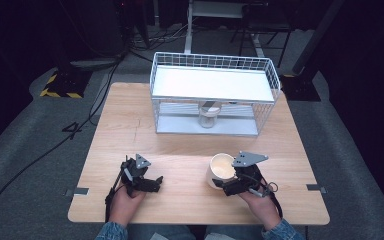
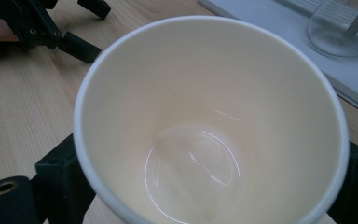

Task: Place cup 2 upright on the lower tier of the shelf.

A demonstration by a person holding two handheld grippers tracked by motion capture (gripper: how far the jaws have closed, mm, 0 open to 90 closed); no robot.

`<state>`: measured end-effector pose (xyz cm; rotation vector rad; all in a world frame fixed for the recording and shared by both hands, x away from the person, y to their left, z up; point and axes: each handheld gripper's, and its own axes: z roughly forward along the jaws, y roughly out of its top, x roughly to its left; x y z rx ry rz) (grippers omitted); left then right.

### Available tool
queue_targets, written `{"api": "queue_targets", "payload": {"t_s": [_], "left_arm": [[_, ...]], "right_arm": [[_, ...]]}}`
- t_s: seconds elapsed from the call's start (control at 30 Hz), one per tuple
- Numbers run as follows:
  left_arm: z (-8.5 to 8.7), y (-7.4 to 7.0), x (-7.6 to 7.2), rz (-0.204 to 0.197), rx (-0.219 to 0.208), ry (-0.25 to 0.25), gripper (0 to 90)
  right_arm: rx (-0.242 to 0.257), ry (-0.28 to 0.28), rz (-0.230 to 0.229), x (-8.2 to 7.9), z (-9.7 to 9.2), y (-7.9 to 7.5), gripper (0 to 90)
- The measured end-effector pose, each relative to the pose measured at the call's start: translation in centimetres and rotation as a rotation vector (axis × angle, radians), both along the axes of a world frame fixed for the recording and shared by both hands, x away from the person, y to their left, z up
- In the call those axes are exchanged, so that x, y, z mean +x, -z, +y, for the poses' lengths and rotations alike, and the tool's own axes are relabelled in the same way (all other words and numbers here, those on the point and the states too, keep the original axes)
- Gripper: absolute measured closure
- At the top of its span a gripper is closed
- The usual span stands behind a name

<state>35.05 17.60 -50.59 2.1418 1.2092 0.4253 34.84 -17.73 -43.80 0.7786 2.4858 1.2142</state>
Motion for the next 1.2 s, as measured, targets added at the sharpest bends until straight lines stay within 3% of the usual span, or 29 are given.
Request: {"api": "queue_targets", "payload": {"t_s": [0.67, 1.2], "left_arm": [[0.0, 0.0, 0.0, 0.000, 0.000, 0.000, 0.5], [0.0, 0.0, 0.0, -0.002, 0.002, -0.004, 0.5]], "right_arm": [[0.011, 0.008, -0.033, 0.7, -0.1, -4.6, 9.4], [0.023, 0.021, -0.067, 2.3, 0.2, -8.8, 9.4]]}}
